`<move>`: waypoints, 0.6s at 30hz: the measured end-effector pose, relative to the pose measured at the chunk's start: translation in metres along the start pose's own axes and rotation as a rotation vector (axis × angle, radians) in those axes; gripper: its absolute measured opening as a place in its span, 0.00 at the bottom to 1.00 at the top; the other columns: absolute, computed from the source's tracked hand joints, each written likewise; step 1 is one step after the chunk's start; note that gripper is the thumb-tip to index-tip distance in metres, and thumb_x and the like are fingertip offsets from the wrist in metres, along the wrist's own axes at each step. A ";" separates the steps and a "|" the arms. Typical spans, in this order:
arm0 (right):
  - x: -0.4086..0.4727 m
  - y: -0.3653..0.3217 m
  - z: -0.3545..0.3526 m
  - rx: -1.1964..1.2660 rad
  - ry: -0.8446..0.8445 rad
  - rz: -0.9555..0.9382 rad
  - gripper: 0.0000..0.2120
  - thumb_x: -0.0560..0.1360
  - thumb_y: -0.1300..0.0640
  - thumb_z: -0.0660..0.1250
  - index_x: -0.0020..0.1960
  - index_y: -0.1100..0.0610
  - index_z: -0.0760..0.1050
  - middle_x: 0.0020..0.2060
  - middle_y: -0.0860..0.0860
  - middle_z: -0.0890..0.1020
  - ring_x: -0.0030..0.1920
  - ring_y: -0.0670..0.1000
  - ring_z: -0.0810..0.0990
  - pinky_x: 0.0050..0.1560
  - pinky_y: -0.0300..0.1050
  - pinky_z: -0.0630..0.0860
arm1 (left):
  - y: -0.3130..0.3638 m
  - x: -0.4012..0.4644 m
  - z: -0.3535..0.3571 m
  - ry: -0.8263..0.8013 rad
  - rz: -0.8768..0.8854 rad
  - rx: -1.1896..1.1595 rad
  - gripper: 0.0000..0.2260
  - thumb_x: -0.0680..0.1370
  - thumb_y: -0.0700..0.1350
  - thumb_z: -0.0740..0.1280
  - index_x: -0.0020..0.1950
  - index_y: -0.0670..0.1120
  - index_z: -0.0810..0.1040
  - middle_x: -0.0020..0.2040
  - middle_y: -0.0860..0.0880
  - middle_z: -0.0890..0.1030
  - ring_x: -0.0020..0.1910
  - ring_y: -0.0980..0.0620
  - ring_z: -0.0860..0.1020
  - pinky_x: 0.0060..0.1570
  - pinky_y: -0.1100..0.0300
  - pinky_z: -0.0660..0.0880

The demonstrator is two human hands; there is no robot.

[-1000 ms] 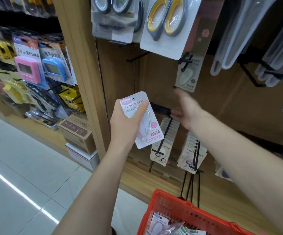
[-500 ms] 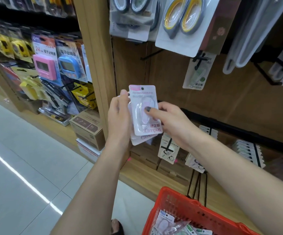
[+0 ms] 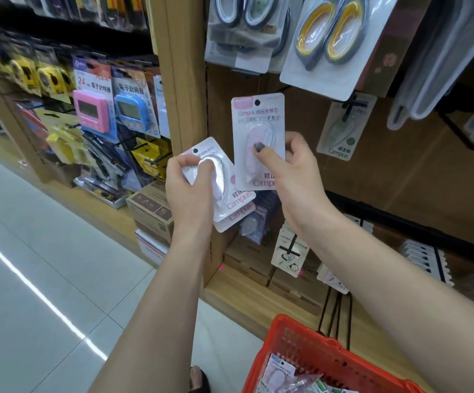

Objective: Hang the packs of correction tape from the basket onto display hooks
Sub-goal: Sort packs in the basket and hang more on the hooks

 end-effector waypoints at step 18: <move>0.103 0.030 -0.005 -0.033 0.329 0.298 0.07 0.80 0.50 0.71 0.49 0.50 0.74 0.55 0.53 0.83 0.55 0.53 0.84 0.62 0.51 0.81 | -0.001 0.000 0.003 -0.055 0.230 0.274 0.07 0.83 0.51 0.67 0.60 0.53 0.74 0.63 0.51 0.71 0.55 0.58 0.77 0.42 0.68 0.80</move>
Point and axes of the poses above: each hand's wrist, its own x-axis towards the middle knuckle, its own z-axis out of the palm, y = z × x, the point moved 4 cm from there along x, towards the middle knuckle
